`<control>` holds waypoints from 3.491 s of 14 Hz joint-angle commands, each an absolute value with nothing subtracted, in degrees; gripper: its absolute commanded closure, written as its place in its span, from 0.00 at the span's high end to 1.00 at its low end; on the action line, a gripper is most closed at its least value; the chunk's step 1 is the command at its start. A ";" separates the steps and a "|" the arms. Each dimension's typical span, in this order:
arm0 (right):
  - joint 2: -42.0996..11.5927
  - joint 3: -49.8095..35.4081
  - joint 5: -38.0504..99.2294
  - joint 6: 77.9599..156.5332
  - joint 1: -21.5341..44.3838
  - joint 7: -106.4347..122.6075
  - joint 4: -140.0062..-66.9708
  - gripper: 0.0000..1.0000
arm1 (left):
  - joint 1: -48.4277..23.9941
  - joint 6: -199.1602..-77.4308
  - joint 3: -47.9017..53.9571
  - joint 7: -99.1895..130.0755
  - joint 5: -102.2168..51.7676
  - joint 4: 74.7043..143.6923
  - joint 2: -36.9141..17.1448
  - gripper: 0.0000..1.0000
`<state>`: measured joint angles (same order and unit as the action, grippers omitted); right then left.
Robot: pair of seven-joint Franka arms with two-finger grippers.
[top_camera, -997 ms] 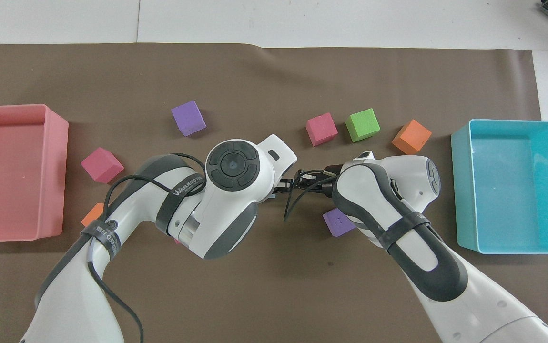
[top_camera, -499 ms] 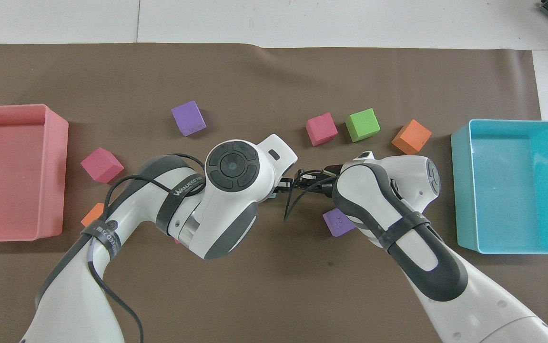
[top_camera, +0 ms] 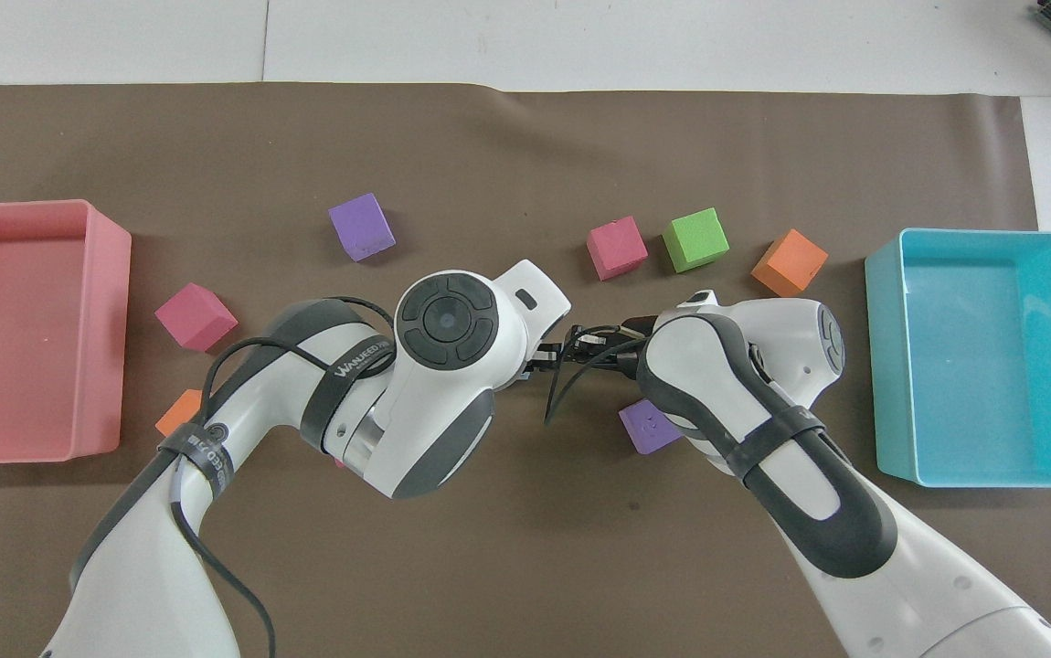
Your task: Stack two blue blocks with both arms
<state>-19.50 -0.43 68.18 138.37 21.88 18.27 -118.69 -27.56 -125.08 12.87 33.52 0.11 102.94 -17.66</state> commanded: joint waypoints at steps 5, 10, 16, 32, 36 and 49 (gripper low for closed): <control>-20.04 -0.70 70.22 139.31 21.80 20.04 -118.39 0.00 | -28.48 -126.30 12.22 33.31 0.97 104.41 -16.61 0.21; -20.04 -0.70 70.22 139.31 21.80 20.04 -118.39 0.00 | -28.48 -126.30 12.22 33.40 0.70 104.41 -16.61 0.51; -20.04 -0.70 70.22 139.31 21.80 19.51 -118.39 0.00 | -28.48 -126.21 12.22 33.49 0.62 104.41 -16.61 0.64; -18.20 -0.09 59.95 139.13 20.92 19.42 -117.42 1.00 | -27.51 -125.86 12.13 34.71 -0.61 101.79 -16.52 1.00; -16.62 1.05 50.05 139.22 20.74 17.24 -117.42 1.00 | -26.63 -125.69 12.04 34.63 -3.34 100.28 -15.56 1.00; -6.69 2.64 8.53 101.63 6.08 -9.93 -102.13 1.00 | -7.14 -102.60 10.90 19.01 -2.81 100.37 1.74 1.00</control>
